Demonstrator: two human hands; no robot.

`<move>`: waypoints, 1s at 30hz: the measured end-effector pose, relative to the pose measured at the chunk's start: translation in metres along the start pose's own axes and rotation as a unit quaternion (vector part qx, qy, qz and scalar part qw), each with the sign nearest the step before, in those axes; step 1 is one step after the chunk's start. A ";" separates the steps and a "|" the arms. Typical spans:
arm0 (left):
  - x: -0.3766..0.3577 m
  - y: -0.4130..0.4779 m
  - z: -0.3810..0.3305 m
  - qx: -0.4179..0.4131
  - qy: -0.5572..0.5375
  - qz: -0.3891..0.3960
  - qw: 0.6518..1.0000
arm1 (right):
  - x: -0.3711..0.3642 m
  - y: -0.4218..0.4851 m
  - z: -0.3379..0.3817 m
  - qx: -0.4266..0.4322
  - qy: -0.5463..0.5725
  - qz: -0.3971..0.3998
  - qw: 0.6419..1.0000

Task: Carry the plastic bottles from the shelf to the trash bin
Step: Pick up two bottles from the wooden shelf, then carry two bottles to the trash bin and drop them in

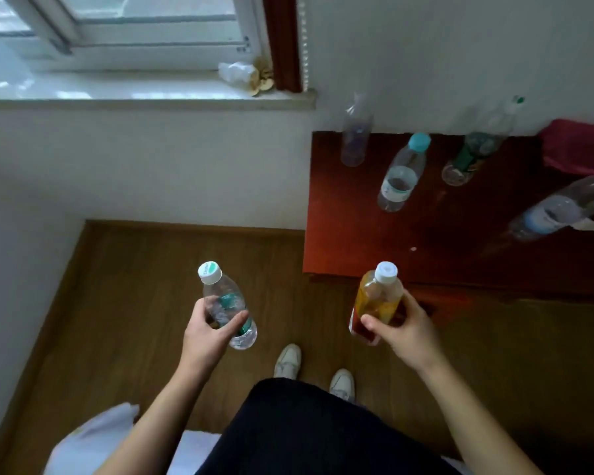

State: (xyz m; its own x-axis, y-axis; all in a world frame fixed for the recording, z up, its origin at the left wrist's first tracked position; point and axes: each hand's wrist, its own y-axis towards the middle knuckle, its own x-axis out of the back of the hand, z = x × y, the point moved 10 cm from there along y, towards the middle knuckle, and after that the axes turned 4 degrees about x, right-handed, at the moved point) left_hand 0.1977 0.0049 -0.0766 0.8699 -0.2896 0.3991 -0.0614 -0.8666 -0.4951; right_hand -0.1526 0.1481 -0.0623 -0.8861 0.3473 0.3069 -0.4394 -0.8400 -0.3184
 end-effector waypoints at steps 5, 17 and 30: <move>0.069 -0.066 0.098 0.092 -0.062 -0.119 0.987 | -0.089 -0.020 -0.005 0.011 -0.080 0.160 0.984; 0.173 -0.210 0.289 0.311 -0.169 -0.315 0.880 | -0.270 -0.014 0.072 0.147 -0.260 0.369 0.880; 0.269 -0.086 0.222 0.204 -0.157 -0.269 0.928 | -0.350 0.041 0.132 0.119 -0.229 0.290 0.922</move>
State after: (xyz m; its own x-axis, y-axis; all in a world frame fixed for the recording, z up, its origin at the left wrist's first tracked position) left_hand 0.5454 0.0919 -0.0981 0.8248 0.3292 0.4598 0.5578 -0.6070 -0.5660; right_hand 0.1585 -0.0633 -0.0641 -0.7828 -0.3552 0.5109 0.1806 -0.9154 -0.3597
